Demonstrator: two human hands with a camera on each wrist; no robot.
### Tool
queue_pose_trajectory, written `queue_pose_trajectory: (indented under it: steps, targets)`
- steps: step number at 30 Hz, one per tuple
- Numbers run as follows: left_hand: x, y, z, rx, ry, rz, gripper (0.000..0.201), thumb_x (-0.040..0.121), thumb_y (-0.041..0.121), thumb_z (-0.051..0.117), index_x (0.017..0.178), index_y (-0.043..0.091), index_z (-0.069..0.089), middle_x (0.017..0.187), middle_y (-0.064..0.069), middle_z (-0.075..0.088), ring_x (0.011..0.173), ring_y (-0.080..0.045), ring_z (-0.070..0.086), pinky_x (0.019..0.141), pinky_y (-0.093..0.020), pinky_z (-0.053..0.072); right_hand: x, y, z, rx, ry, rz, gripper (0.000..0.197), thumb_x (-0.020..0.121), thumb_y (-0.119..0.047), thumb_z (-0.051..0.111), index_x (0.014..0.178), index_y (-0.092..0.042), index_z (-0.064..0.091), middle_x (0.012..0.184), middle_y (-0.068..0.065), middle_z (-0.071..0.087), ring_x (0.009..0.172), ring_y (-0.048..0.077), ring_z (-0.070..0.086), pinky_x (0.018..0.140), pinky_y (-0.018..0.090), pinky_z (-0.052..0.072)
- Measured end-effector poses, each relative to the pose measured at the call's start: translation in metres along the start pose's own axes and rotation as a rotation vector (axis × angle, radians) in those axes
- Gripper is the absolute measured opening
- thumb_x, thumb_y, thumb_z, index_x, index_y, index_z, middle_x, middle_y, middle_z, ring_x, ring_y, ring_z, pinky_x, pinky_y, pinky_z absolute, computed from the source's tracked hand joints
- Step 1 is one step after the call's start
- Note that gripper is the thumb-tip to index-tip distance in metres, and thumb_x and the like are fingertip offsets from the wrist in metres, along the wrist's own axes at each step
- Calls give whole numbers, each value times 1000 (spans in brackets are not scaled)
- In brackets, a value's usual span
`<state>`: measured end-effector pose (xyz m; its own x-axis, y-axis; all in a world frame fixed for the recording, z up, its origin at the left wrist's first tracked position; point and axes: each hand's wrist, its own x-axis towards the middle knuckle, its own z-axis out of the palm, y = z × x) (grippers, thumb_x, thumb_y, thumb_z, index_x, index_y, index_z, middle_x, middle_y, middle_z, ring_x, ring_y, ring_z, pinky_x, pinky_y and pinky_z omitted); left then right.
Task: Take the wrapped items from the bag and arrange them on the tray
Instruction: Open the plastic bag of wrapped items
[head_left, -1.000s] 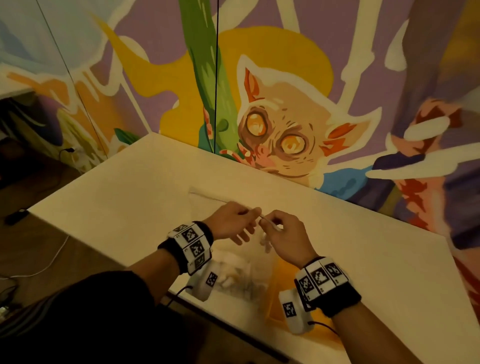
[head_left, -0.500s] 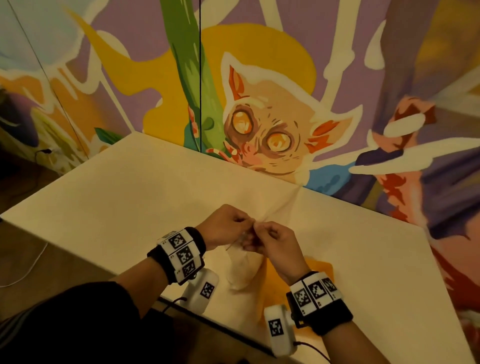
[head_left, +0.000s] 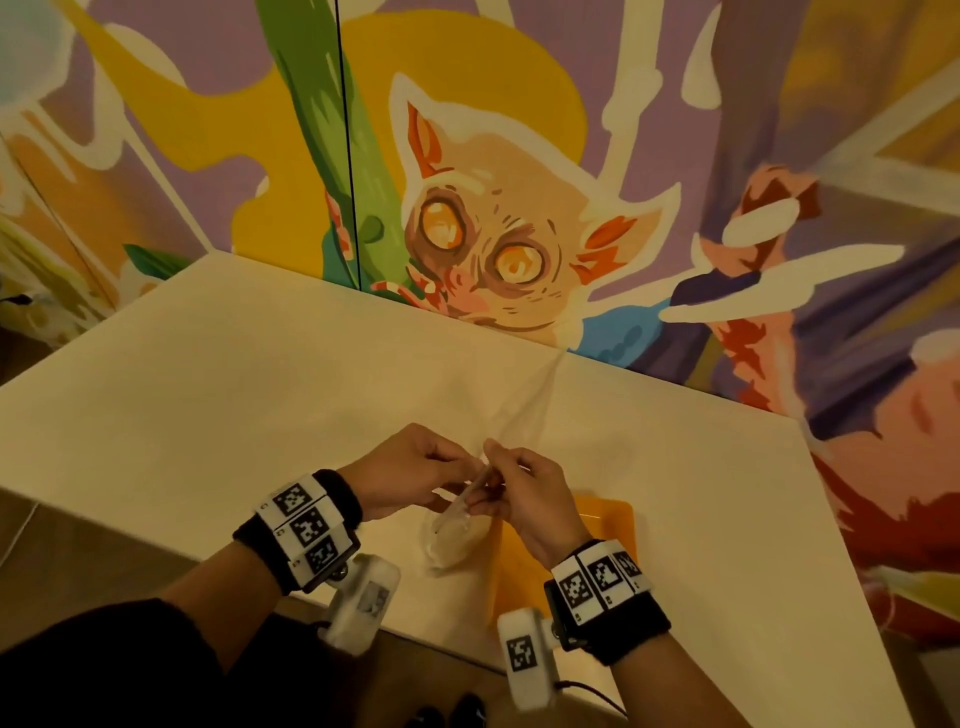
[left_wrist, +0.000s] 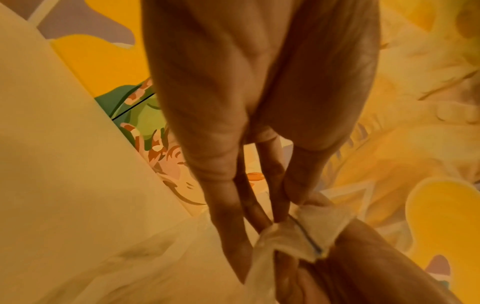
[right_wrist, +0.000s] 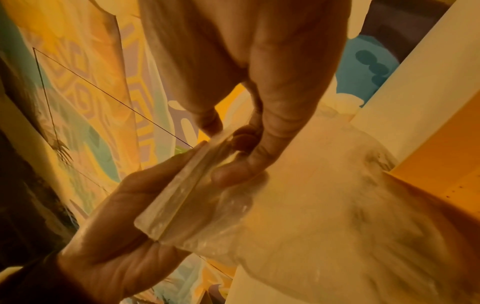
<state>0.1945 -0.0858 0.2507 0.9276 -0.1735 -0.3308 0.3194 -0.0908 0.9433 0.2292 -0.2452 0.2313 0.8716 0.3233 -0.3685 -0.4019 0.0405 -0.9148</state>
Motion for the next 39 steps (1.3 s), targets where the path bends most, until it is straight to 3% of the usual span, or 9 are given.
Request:
queue_pose_trajectory:
  steps: [6, 11, 14, 18, 23, 27, 31, 35, 39]
  targets:
    - [-2, -2, 6, 79, 77, 36, 18, 89, 23, 69, 91, 9, 78, 91, -9, 75, 88, -18, 71, 76, -29, 58, -6, 7, -7, 70, -46, -52, 27, 97, -18, 54, 99, 9, 61, 76, 18, 67, 67, 26, 68, 61, 29, 58]
    - [-1, -5, 11, 113, 117, 27, 15, 91, 13, 65, 89, 5, 78, 89, -11, 75, 84, -18, 71, 79, -35, 60, -9, 12, -9, 113, -36, -63, 17, 98, -10, 51, 95, 4, 60, 75, 14, 67, 67, 23, 69, 58, 27, 56]
    - [1, -8, 12, 227, 201, 55, 13, 88, 11, 66, 82, 8, 78, 80, -6, 75, 74, -14, 68, 72, -33, 58, -9, 13, -9, 110, -38, -47, 17, 99, -9, 50, 88, 1, 57, 76, 19, 63, 66, 25, 68, 59, 30, 57]
    - [-1, -11, 17, 462, 294, 131, 12, 84, 13, 67, 75, 16, 74, 69, 4, 73, 65, -7, 67, 67, -25, 55, -4, 17, -9, -69, 16, -115, 21, 98, -2, 49, 77, -5, 47, 73, 23, 62, 66, 31, 69, 62, 36, 57]
    - [-5, -10, 7, 360, 473, 120, 12, 88, 3, 58, 77, 2, 63, 61, -8, 70, 53, -19, 69, 57, -37, 59, -4, 14, -27, -340, 156, -223, 25, 92, -1, 52, 70, -8, 41, 73, 22, 61, 58, 26, 70, 63, 49, 57]
    - [-10, -8, -10, 385, 453, 38, 2, 87, 6, 60, 85, 5, 60, 60, -9, 69, 50, -25, 66, 55, -36, 58, -10, 7, -39, -424, 200, -238, 24, 84, 1, 58, 72, -9, 39, 72, 26, 64, 50, 19, 63, 53, 33, 52]
    - [-7, -8, -3, 447, 306, -38, 19, 87, 19, 65, 99, 21, 51, 66, -9, 71, 47, -18, 62, 50, -30, 53, -12, 10, -33, -364, 142, -151, 22, 87, 0, 59, 98, -13, 46, 91, 20, 60, 57, 22, 69, 57, 32, 57]
    - [2, -9, 7, 495, 327, 25, 12, 91, 16, 61, 101, 20, 56, 62, -11, 67, 43, -16, 59, 44, -26, 46, -11, 16, -33, -494, 143, -189, 30, 83, -1, 63, 101, -20, 50, 76, 5, 51, 53, 14, 60, 53, 24, 51]
    - [-6, -11, -9, 496, 460, 46, 11, 87, 11, 56, 88, 21, 60, 62, -18, 66, 50, -28, 55, 55, -43, 51, -17, 7, -50, -603, 230, -271, 32, 80, 3, 61, 100, -21, 53, 71, -1, 45, 57, 11, 43, 49, 14, 39]
